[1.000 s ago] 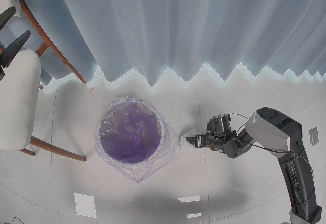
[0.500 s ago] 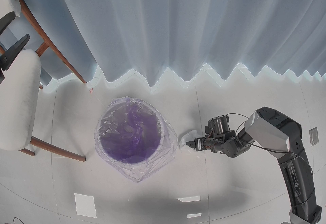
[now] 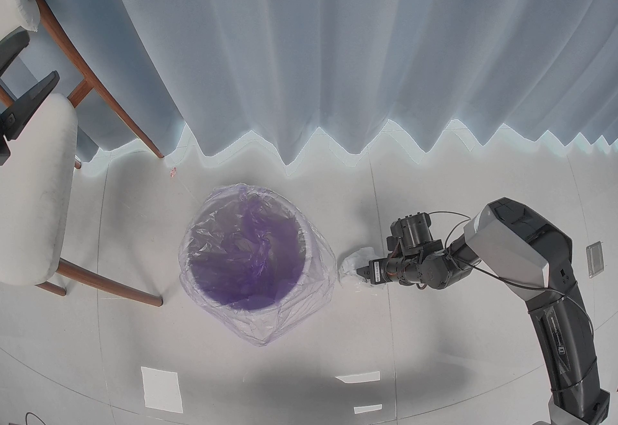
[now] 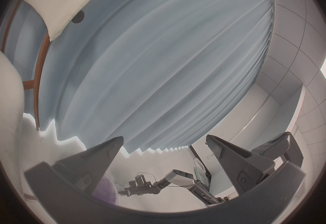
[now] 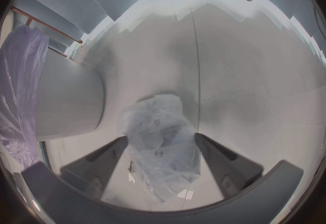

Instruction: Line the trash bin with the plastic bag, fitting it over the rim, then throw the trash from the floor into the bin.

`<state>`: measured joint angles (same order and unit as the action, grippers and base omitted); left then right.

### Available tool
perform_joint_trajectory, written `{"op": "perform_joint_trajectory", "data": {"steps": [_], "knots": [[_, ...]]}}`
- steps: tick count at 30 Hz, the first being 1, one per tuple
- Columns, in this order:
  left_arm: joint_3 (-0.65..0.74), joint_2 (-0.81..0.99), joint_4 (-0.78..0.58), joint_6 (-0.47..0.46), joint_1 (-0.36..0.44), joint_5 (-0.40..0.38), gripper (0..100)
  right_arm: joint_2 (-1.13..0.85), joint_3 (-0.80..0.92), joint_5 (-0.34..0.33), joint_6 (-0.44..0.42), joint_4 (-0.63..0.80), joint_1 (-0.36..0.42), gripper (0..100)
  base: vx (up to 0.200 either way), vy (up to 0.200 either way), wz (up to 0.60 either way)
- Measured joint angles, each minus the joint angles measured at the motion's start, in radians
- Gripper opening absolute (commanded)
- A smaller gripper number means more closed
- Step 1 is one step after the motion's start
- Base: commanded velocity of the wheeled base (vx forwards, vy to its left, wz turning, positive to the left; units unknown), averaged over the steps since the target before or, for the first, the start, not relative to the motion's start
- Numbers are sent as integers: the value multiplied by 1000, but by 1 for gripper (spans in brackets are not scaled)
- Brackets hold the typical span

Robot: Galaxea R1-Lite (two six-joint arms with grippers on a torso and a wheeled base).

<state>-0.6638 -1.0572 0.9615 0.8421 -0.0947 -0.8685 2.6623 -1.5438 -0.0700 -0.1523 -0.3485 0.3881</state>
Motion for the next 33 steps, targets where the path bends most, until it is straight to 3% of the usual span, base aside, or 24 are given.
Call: {"op": "perform_joint_trajectory", "data": {"steps": [16, 17, 21, 28, 33], "knots": [[-3, 0, 1, -2, 0, 0, 100, -22, 4, -2, -58, 35, 5, 0, 0, 0, 0], [-2, 0, 1, -2, 0, 0, 100, -31, 13, -1, -72, 34, 6, 100, 0, 0, 0], [-2, 1, 1, -2, 0, 0, 100, -74, 70, 6, -111, 22, 17, 100, 0, 0, 0], [-11, 3, 2, -2, 0, 1, 100, -108, 125, 26, -106, -69, 29, 100, 0, 0, 0], [-18, 11, 4, 1, 1, 2, 100, -103, 63, 23, -105, -15, 57, 100, -160, 0, 0]]}}
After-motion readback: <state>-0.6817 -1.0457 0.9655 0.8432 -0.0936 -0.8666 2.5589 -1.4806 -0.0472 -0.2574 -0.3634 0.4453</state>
